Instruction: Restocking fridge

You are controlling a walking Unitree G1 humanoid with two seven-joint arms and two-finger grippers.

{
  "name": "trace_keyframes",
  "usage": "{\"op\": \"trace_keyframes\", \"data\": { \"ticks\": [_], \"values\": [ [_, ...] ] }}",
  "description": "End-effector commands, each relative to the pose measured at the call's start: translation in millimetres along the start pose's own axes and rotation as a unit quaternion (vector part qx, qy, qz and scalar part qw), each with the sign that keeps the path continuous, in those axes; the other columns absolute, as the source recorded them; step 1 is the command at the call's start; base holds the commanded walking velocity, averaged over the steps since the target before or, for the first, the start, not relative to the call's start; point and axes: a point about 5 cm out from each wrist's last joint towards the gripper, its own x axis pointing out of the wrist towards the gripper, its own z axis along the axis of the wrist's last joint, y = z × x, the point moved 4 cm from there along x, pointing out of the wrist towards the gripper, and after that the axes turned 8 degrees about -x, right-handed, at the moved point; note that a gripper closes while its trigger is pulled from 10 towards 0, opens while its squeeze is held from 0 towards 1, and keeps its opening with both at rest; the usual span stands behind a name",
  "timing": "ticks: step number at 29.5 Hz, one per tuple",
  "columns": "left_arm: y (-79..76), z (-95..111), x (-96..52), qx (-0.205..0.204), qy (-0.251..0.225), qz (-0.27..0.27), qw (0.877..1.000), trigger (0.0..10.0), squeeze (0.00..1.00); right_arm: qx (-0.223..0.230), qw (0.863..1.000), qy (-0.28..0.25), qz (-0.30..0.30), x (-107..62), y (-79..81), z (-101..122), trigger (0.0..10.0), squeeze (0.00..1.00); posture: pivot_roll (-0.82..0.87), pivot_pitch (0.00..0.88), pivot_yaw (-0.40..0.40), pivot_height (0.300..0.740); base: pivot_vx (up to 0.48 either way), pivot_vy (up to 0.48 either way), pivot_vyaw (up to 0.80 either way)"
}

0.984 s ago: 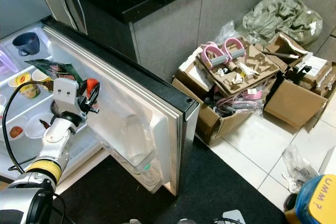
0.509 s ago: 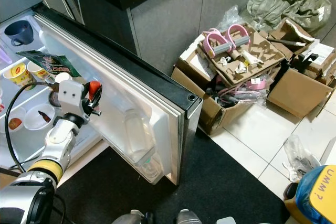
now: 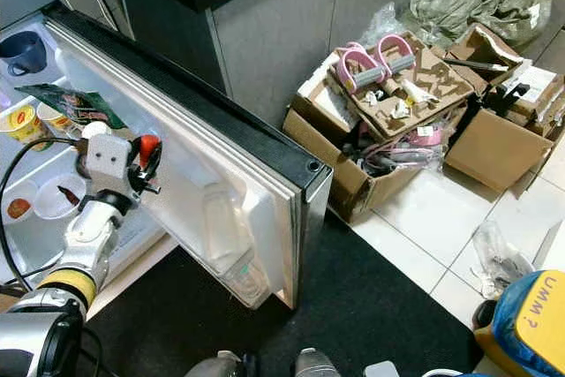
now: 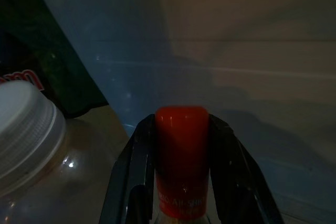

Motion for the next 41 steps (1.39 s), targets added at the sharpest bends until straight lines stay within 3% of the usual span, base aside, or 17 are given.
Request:
{"op": "trace_keyframes", "data": {
  "ticks": [1,5,6,7,12,13,14,15,16,17,20,27,28,30,31,33,41],
  "values": [
    [17.9,-15.2,-17.9,0.007,0.033,0.020,0.999,10.0,0.00,0.007,1.000,0.012,0.006,-0.7,6.2,-8.6,10.0,0.00,-0.17,0.260,0.110,0.740,0.000,0.000,0.00],
    [22.7,-17.6,-22.5,0.007,0.039,0.023,0.999,10.0,0.03,0.006,1.000,0.010,0.005,0.3,5.6,-5.6,10.0,0.00,-0.17,0.257,0.108,0.740,0.000,0.000,0.00],
    [24.3,-17.7,-23.7,0.007,0.039,0.025,0.999,10.0,0.71,0.005,1.000,0.010,0.005,0.4,5.4,-5.0,10.0,0.00,-0.17,0.255,0.107,0.740,0.000,0.000,0.00],
    [26.6,-18.2,-25.2,0.006,0.040,0.031,0.999,10.0,1.00,0.005,1.000,0.009,0.005,0.5,4.9,-4.4,10.0,0.00,-0.17,0.254,0.106,0.740,0.000,0.000,0.00],
    [31.4,-19.6,-28.4,0.004,0.041,0.046,0.998,10.0,1.00,0.004,1.000,0.008,0.004,0.6,3.9,-3.3,10.0,0.00,-0.17,0.252,0.105,0.740,0.000,0.000,0.00],
    [31.4,-20.5,-29.4,0.002,0.041,0.047,0.998,10.0,0.96,0.003,1.000,0.008,0.004,0.6,3.8,-3.2,10.0,0.00,-0.17,0.252,0.105,0.740,0.000,0.000,0.00],
    [31.2,-21.5,-30.4,0.001,0.042,0.048,0.998,10.0,0.72,0.003,1.000,0.008,0.004,0.6,3.6,-3.2,10.0,0.00,-0.17,0.252,0.105,0.740,0.000,0.000,0.00],
    [31.2,-21.5,-30.4,0.001,0.042,0.048,0.998,10.0,0.72,0.003,1.000,0.008,0.004,0.6,3.6,-3.2,10.0,0.00,-0.17,0.252,0.105,0.740,0.000,0.000,0.00],
    [30.8,-23.3,-31.9,-0.001,0.045,0.049,0.998,10.0,0.20,0.003,1.000,0.009,0.003,0.6,3.4,-3.1,10.0,0.00,-0.17,0.250,0.105,0.740,0.000,0.000,0.00],
    [30.5,-24.5,-32.9,-0.003,0.046,0.050,0.998,10.0,0.12,0.003,1.000,0.009,0.003,0.6,3.2,-2.9,10.0,0.00,-0.17,0.251,0.106,0.740,0.000,0.000,0.00],
    [29.0,-27.1,-35.3,-0.009,0.048,0.051,0.998,10.0,0.00,0.004,1.000,0.009,0.002,0.7,2.9,-2.8,10.0,0.00,-0.17,0.250,0.106,0.740,0.000,0.000,0.00],
    [25.1,-31.7,-37.6,-0.022,0.053,0.049,0.997,10.0,0.00,0.003,1.000,0.009,0.001,0.9,2.6,-2.3,10.0,0.00,-0.17,0.245,0.106,0.740,0.000,0.000,0.00],
    [24.6,-34.1,-37.9,-0.038,0.057,0.053,0.996,10.0,0.00,0.002,1.000,0.009,0.001,1.0,2.5,-1.9,10.0,0.00,-0.17,0.244,0.106,0.740,0.000,0.000,0.00],
    [17.9,-44.5,-34.5,-0.126,0.079,0.063,0.987,10.0,0.00,0.002,1.000,0.007,-0.001,1.4,1.0,0.3,10.0,0.00,-0.17,0.239,0.105,0.740,0.000,0.000,0.00],
    [17.9,-44.5,-34.5,-0.126,0.079,0.063,0.987,10.0,0.00,0.002,1.000,0.007,-0.001,1.4,1.0,0.3,10.0,0.00,-0.17,0.239,0.105,0.740,0.000,0.000,0.00],
    [5.5,-47.9,-28.3,-0.182,0.086,0.050,0.978,10.0,0.00,0.001,1.000,0.005,-0.003,1.7,-0.4,2.5,10.0,0.00,-0.17,0.236,0.107,0.740,0.000,0.000,0.00],
    [-11.2,-50.7,-15.0,-0.244,0.110,0.039,0.963,10.0,0.00,0.000,1.000,0.003,-0.006,3.1,-2.1,7.5,10.0,0.00,-0.17,0.214,0.109,0.740,0.000,0.000,0.00]
  ]
}}
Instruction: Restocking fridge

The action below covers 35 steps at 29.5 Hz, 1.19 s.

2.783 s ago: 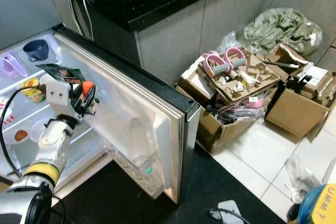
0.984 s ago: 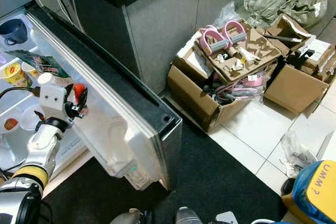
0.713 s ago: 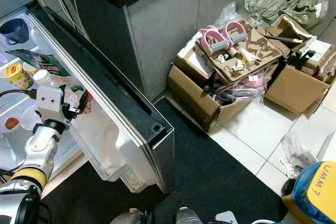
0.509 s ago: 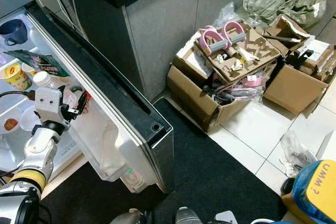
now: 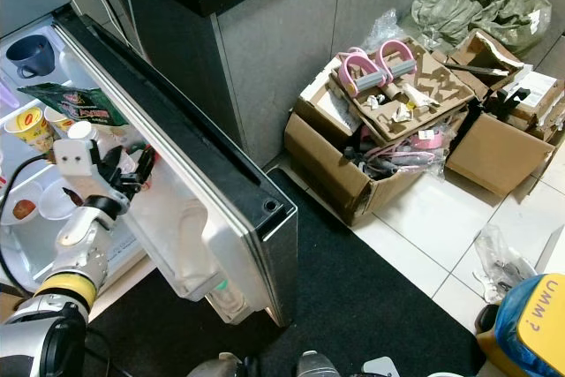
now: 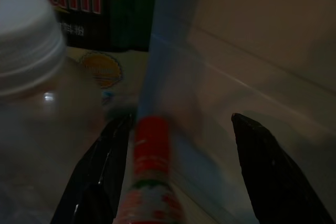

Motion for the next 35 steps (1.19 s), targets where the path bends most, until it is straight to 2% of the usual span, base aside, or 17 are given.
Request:
{"op": "trace_keyframes", "data": {
  "ticks": [1,4,7,9,13,17,23,27,35],
  "values": [
    [1.3,-38.1,-13.3,-0.035,0.070,0.017,0.997,10.0,0.00,0.005,1.000,0.000,-0.008,1.7,0.3,3.1,10.0,0.00,-0.17,0.211,0.110,0.740,0.000,0.000,0.00],
    [-3.1,-40.9,-8.6,-0.032,0.103,0.005,0.994,10.0,0.00,0.005,1.000,-0.003,-0.009,2.6,-0.5,6.6,10.0,0.00,-0.17,0.202,0.112,0.740,0.000,0.000,0.00],
    [-2.8,-40.6,-6.9,-0.017,0.114,0.007,0.993,10.0,0.00,0.006,1.000,-0.004,-0.010,3.1,-0.5,7.9,10.0,0.00,-0.17,0.198,0.113,0.740,0.000,0.000,0.00],
    [3.2,-38.1,-2.8,0.004,0.135,0.032,0.990,10.0,0.00,0.007,1.000,-0.004,-0.010,3.7,-0.2,9.2,10.0,0.00,-0.16,0.180,0.115,0.740,0.000,0.000,0.00],
    [6.0,-31.0,4.6,0.010,0.146,0.052,0.988,10.0,0.00,0.006,1.000,-0.003,-0.011,4.1,-0.6,10.1,10.0,0.00,-0.17,0.164,0.116,0.740,0.000,0.000,0.00],
    [1.5,-20.1,15.8,0.004,0.153,0.055,0.987,10.0,0.00,0.006,1.000,-0.004,-0.015,4.0,-2.9,11.6,10.0,0.00,-0.17,0.156,0.116,0.740,0.000,0.000,0.00],
    [1.6,-15.0,22.6,0.000,0.175,0.075,0.982,10.0,0.00,0.007,1.000,-0.005,-0.017,4.3,-4.0,13.3,10.0,0.00,-0.17,0.151,0.116,0.740,0.000,0.000,0.00],
    [5.3,-16.1,23.3,-0.007,0.206,0.100,0.973,10.0,0.00,0.007,1.000,-0.004,-0.018,4.4,-4.7,13.7,10.0,0.00,-0.17,0.147,0.116,0.740,0.000,0.000,0.00],
    [3.8,-22.8,20.8,-0.032,0.266,0.108,0.958,10.0,0.00,0.007,1.000,-0.005,-0.022,4.5,-6.5,15.3,10.0,0.00,-0.17,0.140,0.115,0.740,0.000,0.000,0.00]
  ]
}}
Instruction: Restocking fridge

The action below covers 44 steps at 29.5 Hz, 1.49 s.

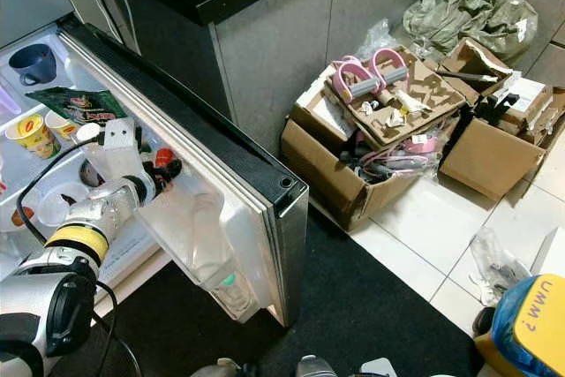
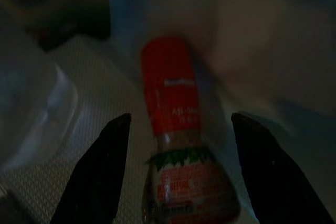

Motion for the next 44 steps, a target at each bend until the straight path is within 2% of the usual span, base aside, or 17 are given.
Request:
{"op": "trace_keyframes", "data": {
  "ticks": [1,3,7,8,9,10,16,21,28,31,32,35,38,42,44],
  "values": [
    [11.5,-5.4,-2.8,-0.008,0.030,0.016,0.999,10.0,0.00,0.007,0.999,-0.022,-0.027,2.7,-7.9,17.8,10.0,0.00,-0.17,0.138,0.115,0.740,0.000,0.000,0.00],
    [8.1,-15.2,-2.8,-0.015,0.063,0.006,0.998,10.0,0.00,0.006,0.999,-0.022,-0.029,2.8,-8.7,19.0,10.0,0.00,-0.17,0.130,0.114,0.740,0.000,0.000,0.00],
    [5.2,-22.7,-2.8,-0.022,0.082,-0.003,0.996,10.0,0.00,0.006,0.999,-0.023,-0.030,2.9,-9.2,19.9,10.0,0.00,-0.17,0.126,0.115,0.740,0.000,0.000,0.00],
    [4.2,-24.7,-2.6,-0.033,0.083,-0.004,0.996,1.2,0.00,0.006,0.999,-0.023,-0.031,3.0,-9.3,20.4,10.0,0.00,-0.17,0.128,0.115,0.740,0.000,0.000,0.00],
    [3.7,-25.6,-2.5,-0.041,0.083,-0.005,0.996,1.2,0.00,0.006,0.999,-0.024,-0.031,3.1,-9.4,20.8,10.0,0.00,-0.17,0.128,0.115,0.740,0.000,0.000,0.00],
    [3.0,-26.6,-2.6,-0.044,0.085,-0.007,0.995,0.0,0.00,0.006,0.999,-0.024,-0.032,3.2,-9.5,21.2,10.0,0.00,-0.18,0.126,0.114,0.740,0.000,0.000,0.00],
    [-1.1,-20.9,-2.3,-0.048,0.075,-0.021,0.996,0.0,0.00,0.007,0.999,-0.025,-0.033,3.5,-9.8,22.6,10.0,0.00,-0.17,0.122,0.112,0.740,0.000,0.000,0.00],
    [-8.0,-6.5,-1.6,-0.044,0.039,-0.036,0.998,0.0,0.00,0.007,0.999,-0.026,-0.034,3.7,-10.3,24.0,10.0,0.00,-0.17,0.125,0.115,0.740,0.000,0.000,0.00],
    [-22.1,-4.3,-1.9,-0.045,-0.002,-0.059,0.997,0.0,0.00,0.008,0.999,-0.031,-0.035,4.1,-11.6,28.2,10.0,0.00,-0.15,0.129,0.110,0.740,0.000,0.000,0.00],
    [-38.8,-5.9,-8.7,-0.066,-0.035,-0.108,0.991,0.0,0.00,0.009,0.999,-0.040,-0.034,4.6,-13.6,35.4,10.0,0.00,-0.15,0.126,0.109,0.740,0.000,0.000,0.00],
    [-38.8,-5.9,-8.7,-0.066,-0.035,-0.108,0.991,0.0,0.00,0.009,0.999,-0.040,-0.034,4.6,-13.6,35.4,10.0,0.00,-0.15,0.126,0.109,0.740,0.000,0.000,0.00],
    [-47.4,-18.0,-16.8,-0.052,-0.028,-0.163,0.985,0.0,0.00,0.010,0.998,-0.049,-0.035,4.1,-17.8,41.8,10.0,0.00,-0.15,0.117,0.109,0.740,0.000,0.000,0.00],
    [-45.7,-23.2,-25.8,-0.056,-0.030,-0.198,0.978,0.0,0.00,0.011,0.998,-0.057,-0.038,2.7,-23.5,46.7,10.0,0.00,-0.15,0.110,0.108,0.740,0.000,0.000,0.00],
    [-41.0,-19.3,-42.2,-0.073,-0.053,-0.246,0.965,0.0,0.00,0.010,0.997,-0.064,-0.042,1.0,-30.4,51.9,10.0,0.00,-0.15,0.096,0.105,0.740,0.000,0.000,0.00],
    [-40.9,-18.9,-46.4,-0.072,-0.058,-0.251,0.964,0.0,0.00,0.010,0.997,-0.065,-0.042,0.8,-31.2,52.6,10.0,0.00,-0.15,0.096,0.105,0.740,0.000,0.000,0.00]
  ]
}}
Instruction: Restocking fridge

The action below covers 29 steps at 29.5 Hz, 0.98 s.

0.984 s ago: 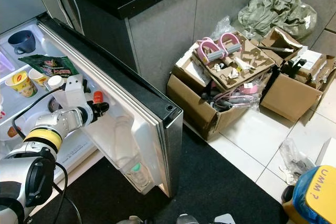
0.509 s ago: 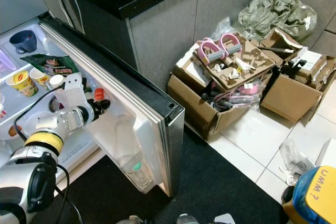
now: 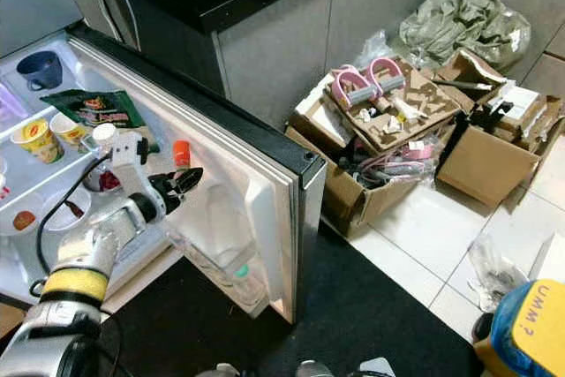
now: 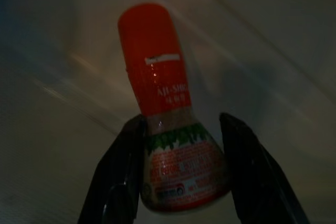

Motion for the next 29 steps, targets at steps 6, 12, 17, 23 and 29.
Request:
{"op": "trace_keyframes", "data": {
  "ticks": [6,12,17,23,29],
  "values": [
    [-1.5,14.2,-23.7,0.007,-0.022,-0.044,0.999,0.0,0.00,0.014,0.994,-0.101,-0.043,-2.5,-29.7,61.7,10.0,0.00,-0.15,0.080,0.099,0.740,0.000,0.000,0.00],
    [-5.6,25.6,-43.2,0.022,-0.037,-0.086,0.995,0.0,0.00,0.033,0.989,-0.139,-0.024,-4.2,-29.9,78.8,10.0,0.00,-0.14,0.079,0.096,0.740,0.000,0.000,0.00],
    [-12.1,33.0,-70.1,0.066,-0.040,-0.137,0.987,0.7,0.00,0.092,0.972,-0.214,0.036,-10.5,-29.1,109.9,10.0,0.00,-0.14,0.074,0.084,0.740,0.000,0.000,0.00],
    [-11.5,29.2,-87.5,0.092,-0.030,-0.165,0.981,8.2,0.00,0.125,0.952,-0.265,0.090,-18.0,-28.2,132.1,10.0,0.00,-0.13,0.056,0.065,0.740,0.000,0.000,0.00],
    [-13.7,23.2,-103.3,0.104,-0.030,-0.185,0.977,10.0,0.00,0.115,0.939,-0.287,0.154,-24.5,-21.0,140.8,10.0,0.00,-0.13,0.082,0.059,0.740,0.000,0.000,0.00]
  ]
}}
